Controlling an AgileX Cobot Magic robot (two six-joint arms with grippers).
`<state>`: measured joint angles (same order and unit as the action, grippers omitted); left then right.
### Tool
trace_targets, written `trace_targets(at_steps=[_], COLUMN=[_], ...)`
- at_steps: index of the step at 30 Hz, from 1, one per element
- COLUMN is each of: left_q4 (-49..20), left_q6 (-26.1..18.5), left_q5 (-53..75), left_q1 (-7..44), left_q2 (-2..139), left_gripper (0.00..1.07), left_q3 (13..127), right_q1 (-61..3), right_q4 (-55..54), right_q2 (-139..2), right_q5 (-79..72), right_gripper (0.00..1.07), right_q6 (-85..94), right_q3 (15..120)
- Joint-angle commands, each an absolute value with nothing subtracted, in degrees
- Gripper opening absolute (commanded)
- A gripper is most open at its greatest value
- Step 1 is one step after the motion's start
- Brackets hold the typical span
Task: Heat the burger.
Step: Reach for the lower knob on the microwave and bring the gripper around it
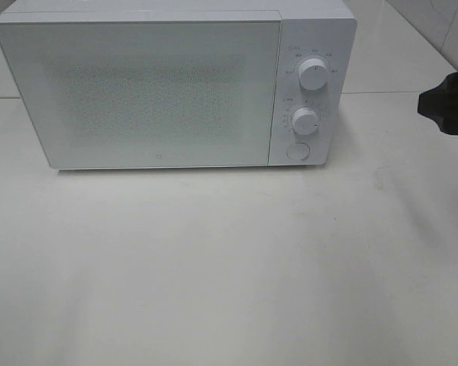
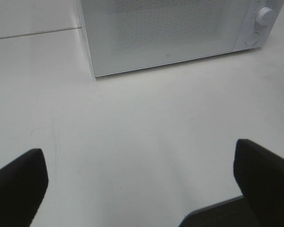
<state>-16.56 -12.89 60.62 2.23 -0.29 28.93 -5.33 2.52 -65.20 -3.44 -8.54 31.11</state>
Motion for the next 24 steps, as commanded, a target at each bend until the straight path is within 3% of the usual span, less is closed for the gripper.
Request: trace_targets(at_steps=[1,13,18,21,24], left_q4=[-16.73,-16.73,-16.73,-16.73,-16.73], left_q6=[-12.55,-12.55,-12.55,-12.55,-12.55], left_q5=[59.93,59.93,59.93,59.93,59.93], left_q1=[2.06,2.06,2.06,2.06,2.06], left_q2=[-1.72,-1.72,-1.72,-1.72,-1.72], left_gripper=[1.02,1.02,1.02,1.02,1.02], left_q3=[28.76,28.76,28.76,28.76,28.76], right_q1=[-4.87,-8.77,-15.81,-16.79,-20.68], right_q4=[2.46,2.58,0.34,-1.03,-7.73], right_q2=[-67.67,-75.75,-80.96,-81.59,-84.05], right_q5=[-8.42,-17.65,-23.43,-24.18,-28.76], right_gripper=[0.75,0.75,0.75,0.75,0.75], right_q6=[-9.22,-8.31,-7.62,-7.45,-2.86], right_q3=[31.46,31.46,31.46,31.46,31.46])
